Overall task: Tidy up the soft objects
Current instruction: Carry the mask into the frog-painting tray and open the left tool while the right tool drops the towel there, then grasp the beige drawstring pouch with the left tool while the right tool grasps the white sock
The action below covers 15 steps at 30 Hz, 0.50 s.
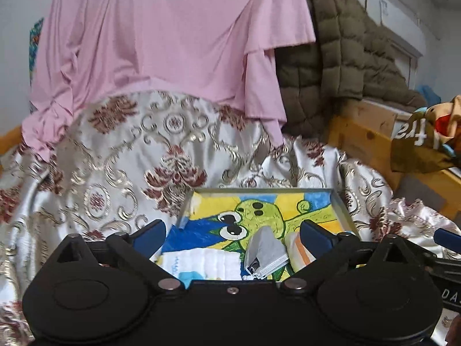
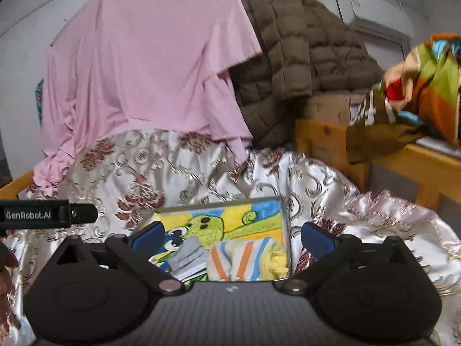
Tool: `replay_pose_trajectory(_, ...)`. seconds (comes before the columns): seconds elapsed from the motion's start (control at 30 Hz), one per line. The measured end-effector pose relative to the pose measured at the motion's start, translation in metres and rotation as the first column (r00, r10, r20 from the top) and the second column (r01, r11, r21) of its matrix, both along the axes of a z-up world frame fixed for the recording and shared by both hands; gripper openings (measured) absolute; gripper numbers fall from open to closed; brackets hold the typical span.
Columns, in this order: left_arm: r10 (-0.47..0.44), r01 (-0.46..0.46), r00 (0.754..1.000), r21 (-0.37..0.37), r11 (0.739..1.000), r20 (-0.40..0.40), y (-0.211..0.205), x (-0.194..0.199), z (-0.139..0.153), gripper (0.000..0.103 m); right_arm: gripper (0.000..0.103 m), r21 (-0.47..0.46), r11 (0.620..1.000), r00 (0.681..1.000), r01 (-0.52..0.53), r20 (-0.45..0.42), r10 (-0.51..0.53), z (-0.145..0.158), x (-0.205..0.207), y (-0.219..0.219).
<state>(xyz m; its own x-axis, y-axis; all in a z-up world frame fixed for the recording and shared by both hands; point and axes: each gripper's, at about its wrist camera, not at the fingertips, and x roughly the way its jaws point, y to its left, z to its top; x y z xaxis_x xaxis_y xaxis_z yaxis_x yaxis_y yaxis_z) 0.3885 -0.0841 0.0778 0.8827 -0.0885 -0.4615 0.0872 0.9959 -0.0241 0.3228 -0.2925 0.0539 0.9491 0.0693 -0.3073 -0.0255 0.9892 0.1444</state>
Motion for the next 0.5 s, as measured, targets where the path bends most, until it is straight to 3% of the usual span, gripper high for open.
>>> replay_pose_trajectory(0.23,-0.009,0.009,0.996,-0.001,1.000,0.085,0.016,-0.065,0.020,0.102,0.103,-0.047,0.999,0.995,-0.020,0.098,0.025,0.013,-0.067,0.016)
replay_pose_trajectory(0.5,-0.010,0.015,0.991,-0.038,0.999,0.134,0.042,-0.142,0.016,0.102,0.103,-0.074,0.997,0.989,-0.034,0.140,0.044,0.014,-0.131,0.030)
